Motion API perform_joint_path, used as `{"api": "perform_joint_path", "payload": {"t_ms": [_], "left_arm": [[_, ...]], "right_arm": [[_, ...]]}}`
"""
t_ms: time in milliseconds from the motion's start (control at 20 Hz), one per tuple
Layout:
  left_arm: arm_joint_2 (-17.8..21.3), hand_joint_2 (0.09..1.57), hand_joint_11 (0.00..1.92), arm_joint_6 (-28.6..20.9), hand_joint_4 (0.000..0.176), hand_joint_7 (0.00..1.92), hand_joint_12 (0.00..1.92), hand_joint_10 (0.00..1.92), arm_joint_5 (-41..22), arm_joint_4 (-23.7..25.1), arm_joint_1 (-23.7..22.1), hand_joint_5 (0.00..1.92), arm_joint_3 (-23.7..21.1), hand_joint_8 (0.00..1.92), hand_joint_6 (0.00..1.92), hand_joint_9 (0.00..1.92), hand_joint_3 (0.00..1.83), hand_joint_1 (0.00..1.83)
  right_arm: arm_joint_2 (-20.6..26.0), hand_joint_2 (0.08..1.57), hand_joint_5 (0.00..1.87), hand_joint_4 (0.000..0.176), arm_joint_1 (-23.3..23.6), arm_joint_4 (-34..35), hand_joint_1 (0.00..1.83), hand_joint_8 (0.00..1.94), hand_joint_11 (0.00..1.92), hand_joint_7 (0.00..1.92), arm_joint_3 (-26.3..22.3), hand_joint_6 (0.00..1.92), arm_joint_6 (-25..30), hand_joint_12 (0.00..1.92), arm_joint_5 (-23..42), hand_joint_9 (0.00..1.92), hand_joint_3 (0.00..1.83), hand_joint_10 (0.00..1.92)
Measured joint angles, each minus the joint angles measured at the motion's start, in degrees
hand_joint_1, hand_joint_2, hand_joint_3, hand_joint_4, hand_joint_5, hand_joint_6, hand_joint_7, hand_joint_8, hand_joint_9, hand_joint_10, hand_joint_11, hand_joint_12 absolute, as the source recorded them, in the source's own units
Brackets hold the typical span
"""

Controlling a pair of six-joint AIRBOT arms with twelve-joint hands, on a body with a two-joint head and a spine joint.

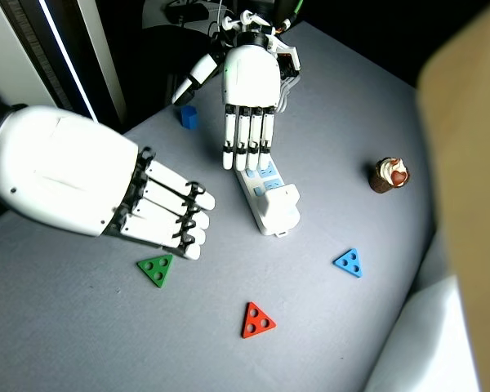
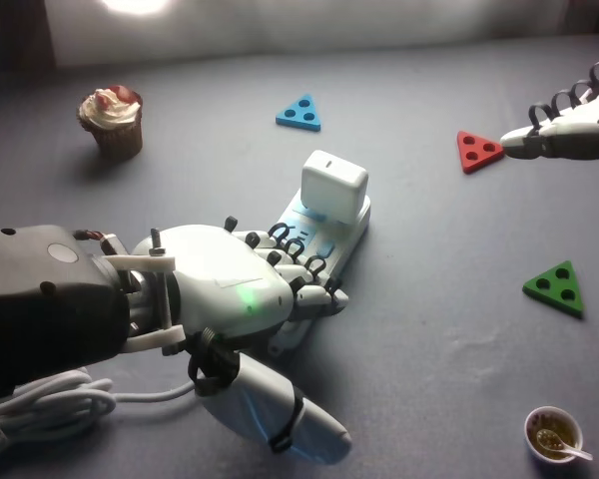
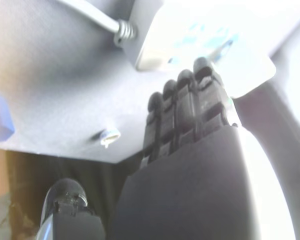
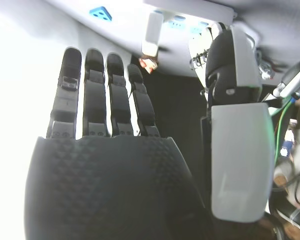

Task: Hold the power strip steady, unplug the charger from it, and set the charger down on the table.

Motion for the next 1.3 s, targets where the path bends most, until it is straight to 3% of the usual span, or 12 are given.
{"api": "perform_joint_path", "payload": {"t_ms": [400, 700, 850, 1300], "left_arm": [[-1.7, 0.9, 0.07, 0.0, 0.0, 0.13, 0.15, 0.01, -0.1, 0.7, -0.1, 0.12, 2.0, 0.01, 0.01, 0.12, 0.0, 0.0], [-2.9, 0.91, 0.07, 0.0, 0.0, 0.12, 0.14, 0.0, 0.4, 0.9, 0.1, 0.11, 2.4, 0.0, 0.0, 0.1, 0.0, 0.0], [-3.2, 0.92, 0.08, 0.0, 0.0, 0.12, 0.14, 0.0, 0.1, 0.9, 1.2, 0.12, 2.4, 0.0, 0.0, 0.11, 0.0, 0.0], [-3.5, 0.92, 0.07, 0.0, 0.0, 0.1, 0.13, 0.0, 0.4, 0.9, 2.2, 0.1, 2.8, 0.0, 0.0, 0.1, 0.01, 0.0]], "right_arm": [[-5.4, 1.02, 0.33, 0.0, -0.1, 7.5, 1.13, 0.01, 0.0, 0.33, 0.3, 0.02, 0.3, 0.6, 5.8, 0.31, 0.0, 0.01], [-12.2, 1.02, 0.29, 0.0, -0.5, 16.6, 1.1, 0.0, 0.03, 0.32, 3.1, 0.0, -6.0, 0.62, 10.9, 0.32, 0.0, 0.0], [-14.4, 1.01, 0.29, 0.0, -2.1, 23.3, 1.1, 0.0, 0.03, 0.31, 5.2, 0.0, -9.2, 0.63, 14.2, 0.3, 0.0, 0.0], [-19.8, 1.03, 0.27, 0.0, -7.4, 29.3, 1.08, 0.0, 0.0, 0.29, 8.6, 0.0, -11.1, 0.63, 19.9, 0.28, 0.0, 0.0]]}}
